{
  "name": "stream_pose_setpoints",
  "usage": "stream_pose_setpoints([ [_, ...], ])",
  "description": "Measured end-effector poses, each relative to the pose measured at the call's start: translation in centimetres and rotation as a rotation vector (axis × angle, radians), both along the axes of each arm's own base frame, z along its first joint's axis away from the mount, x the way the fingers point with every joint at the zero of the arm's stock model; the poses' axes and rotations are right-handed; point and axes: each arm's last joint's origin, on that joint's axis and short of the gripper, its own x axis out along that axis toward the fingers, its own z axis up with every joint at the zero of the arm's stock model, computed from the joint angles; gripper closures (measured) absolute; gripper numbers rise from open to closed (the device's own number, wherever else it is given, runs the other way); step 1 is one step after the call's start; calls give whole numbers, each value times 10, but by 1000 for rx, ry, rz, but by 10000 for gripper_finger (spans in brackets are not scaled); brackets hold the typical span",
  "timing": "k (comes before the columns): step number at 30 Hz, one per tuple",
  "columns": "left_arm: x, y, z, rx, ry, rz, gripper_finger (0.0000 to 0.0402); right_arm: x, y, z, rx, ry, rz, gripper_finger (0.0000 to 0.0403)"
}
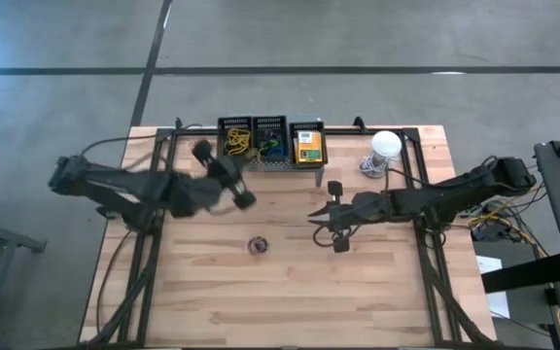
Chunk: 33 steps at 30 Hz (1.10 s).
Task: Pick & Place Office Desk Supplies
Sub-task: Put the yellow rubberband into the left black bin on the shelf
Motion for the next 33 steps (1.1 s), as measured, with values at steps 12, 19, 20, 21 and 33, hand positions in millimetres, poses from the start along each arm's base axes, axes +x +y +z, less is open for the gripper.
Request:
stream_pose_setpoints([
  [12,-19,116,-35,-79,135,269,394,2,0,-3,-7,2,4,351],
  [19,-30,139,-60,-153,168,336,386,2,0,-3,-21,5,10,351],
  [20,-30,139,-61,-177,166,313,378,2,0,-3,-21,4,10,351],
  [21,-29,139,-61,-197,162,294,368,2,0,-3,-21,4,10,351],
  [33,-40,120,-37,-566,131,225,207,4,1,-11,-13,-1,7,351],
])
